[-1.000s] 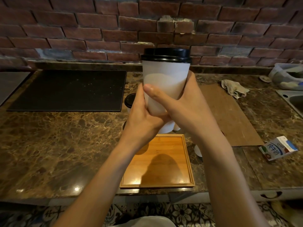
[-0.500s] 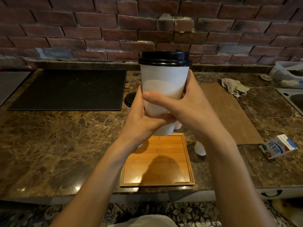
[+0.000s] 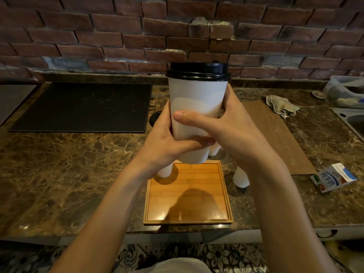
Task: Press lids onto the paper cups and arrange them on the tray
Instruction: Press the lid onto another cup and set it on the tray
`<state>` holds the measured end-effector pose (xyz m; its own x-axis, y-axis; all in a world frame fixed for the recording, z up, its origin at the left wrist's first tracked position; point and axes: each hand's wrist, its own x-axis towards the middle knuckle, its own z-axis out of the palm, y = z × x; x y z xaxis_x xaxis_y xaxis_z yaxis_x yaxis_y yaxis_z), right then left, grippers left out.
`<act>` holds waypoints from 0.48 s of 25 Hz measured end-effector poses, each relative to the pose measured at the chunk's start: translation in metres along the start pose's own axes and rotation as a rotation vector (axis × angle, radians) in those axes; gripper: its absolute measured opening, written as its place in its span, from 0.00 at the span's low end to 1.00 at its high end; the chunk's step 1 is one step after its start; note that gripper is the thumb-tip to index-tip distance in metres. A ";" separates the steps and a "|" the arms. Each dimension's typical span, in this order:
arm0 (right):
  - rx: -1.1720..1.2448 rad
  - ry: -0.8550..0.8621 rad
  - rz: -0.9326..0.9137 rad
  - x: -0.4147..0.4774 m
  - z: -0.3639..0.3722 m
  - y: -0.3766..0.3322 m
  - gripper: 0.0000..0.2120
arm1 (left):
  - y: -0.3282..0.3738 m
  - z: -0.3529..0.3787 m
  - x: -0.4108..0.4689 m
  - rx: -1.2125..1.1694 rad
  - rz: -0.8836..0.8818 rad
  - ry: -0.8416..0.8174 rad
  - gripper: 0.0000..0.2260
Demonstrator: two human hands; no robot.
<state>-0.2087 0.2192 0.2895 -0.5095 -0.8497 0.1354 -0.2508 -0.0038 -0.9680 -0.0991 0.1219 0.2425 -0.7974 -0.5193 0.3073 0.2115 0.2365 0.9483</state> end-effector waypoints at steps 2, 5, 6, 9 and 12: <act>0.049 -0.051 0.009 0.001 -0.003 -0.001 0.36 | 0.000 -0.003 0.001 -0.022 0.004 -0.031 0.31; 0.128 -0.157 0.032 0.002 -0.009 0.000 0.35 | 0.001 -0.007 0.002 -0.089 -0.010 -0.081 0.30; 0.147 -0.196 0.040 0.002 -0.011 0.001 0.34 | 0.000 -0.009 0.001 -0.106 -0.014 -0.103 0.30; 0.193 -0.279 0.063 0.003 -0.016 0.004 0.33 | -0.001 -0.010 -0.001 -0.110 -0.025 -0.129 0.31; 0.221 -0.291 0.087 0.002 -0.016 0.008 0.32 | -0.004 -0.009 -0.003 -0.100 -0.029 -0.111 0.30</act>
<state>-0.2250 0.2256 0.2853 -0.2582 -0.9660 0.0156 -0.0167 -0.0117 -0.9998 -0.0926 0.1145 0.2384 -0.8607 -0.4290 0.2743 0.2383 0.1367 0.9615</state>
